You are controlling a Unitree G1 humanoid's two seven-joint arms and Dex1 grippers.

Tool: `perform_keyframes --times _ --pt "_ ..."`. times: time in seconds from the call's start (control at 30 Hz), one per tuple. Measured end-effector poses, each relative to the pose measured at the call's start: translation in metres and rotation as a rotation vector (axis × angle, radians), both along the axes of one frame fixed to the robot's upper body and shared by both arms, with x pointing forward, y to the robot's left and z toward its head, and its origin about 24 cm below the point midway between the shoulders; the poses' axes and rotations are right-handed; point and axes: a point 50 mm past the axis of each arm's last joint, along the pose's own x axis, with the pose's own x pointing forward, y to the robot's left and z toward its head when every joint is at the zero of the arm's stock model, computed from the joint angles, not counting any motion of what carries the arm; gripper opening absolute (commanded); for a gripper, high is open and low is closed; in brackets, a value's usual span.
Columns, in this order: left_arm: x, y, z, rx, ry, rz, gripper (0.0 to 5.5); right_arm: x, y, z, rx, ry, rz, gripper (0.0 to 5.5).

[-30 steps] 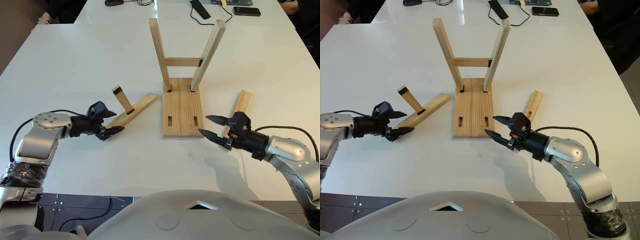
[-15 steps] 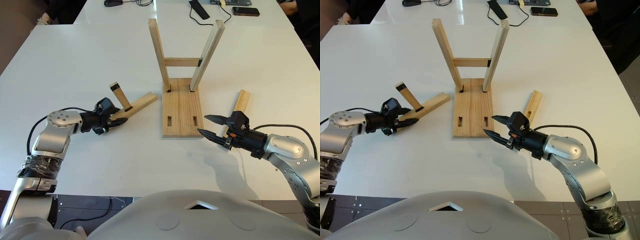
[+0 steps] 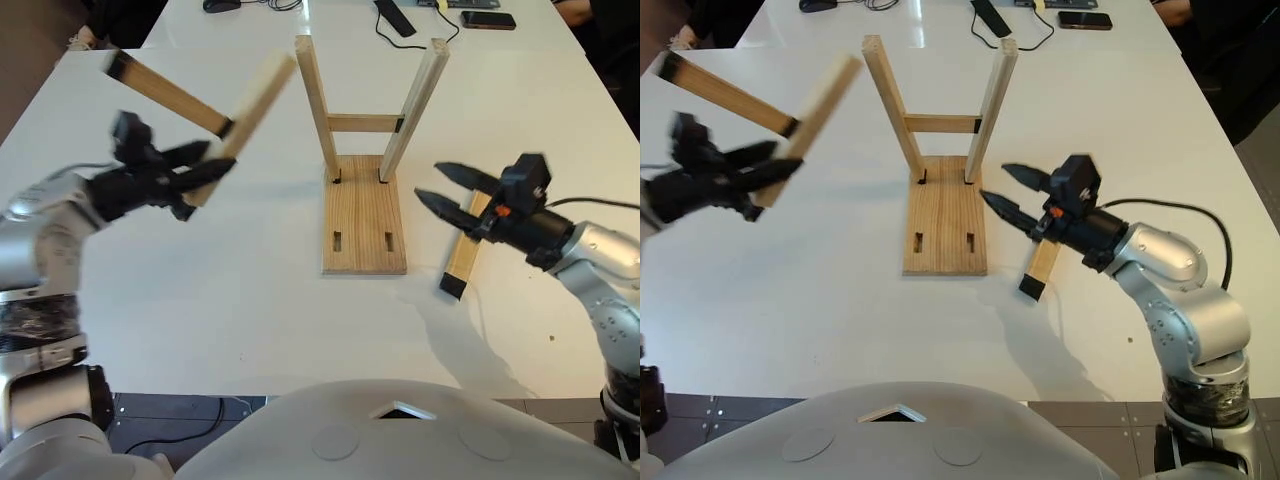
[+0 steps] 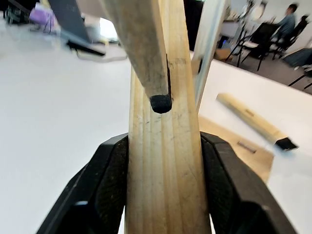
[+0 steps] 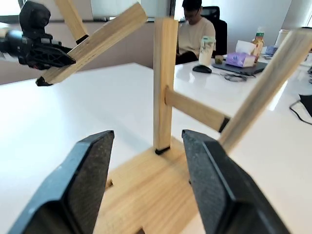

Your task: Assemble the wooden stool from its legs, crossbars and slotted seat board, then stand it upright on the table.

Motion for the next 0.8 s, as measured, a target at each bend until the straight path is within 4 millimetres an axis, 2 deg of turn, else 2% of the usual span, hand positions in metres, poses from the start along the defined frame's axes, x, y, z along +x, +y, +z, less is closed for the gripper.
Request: perform_keyframes --times 0.07,0.13,0.2,0.27,0.47,0.8 --pt "-0.013 -0.019 0.018 -0.085 -0.025 -0.138 2.03 -0.002 0.009 0.015 0.079 0.01 0.088 2.57" --pt "-0.028 -0.051 0.029 -0.141 -0.065 -0.3 2.03 -0.004 0.02 0.031 0.157 0.024 0.2 2.8" --pt "-0.036 -0.072 0.032 -0.176 -0.076 -0.384 2.03 -0.002 0.024 0.042 0.208 0.044 0.28 3.08" --pt "-0.037 -0.083 0.029 -0.189 -0.063 -0.414 2.03 0.0 0.026 0.052 0.248 0.072 0.346 3.41" --pt "-0.028 -0.095 0.009 -0.14 -0.016 -0.395 2.03 0.005 0.039 0.081 0.34 0.107 0.499 3.46" --pt "-0.031 -0.102 0.01 -0.128 -0.053 -0.436 2.03 0.012 0.05 0.063 0.161 0.122 0.487 3.46"
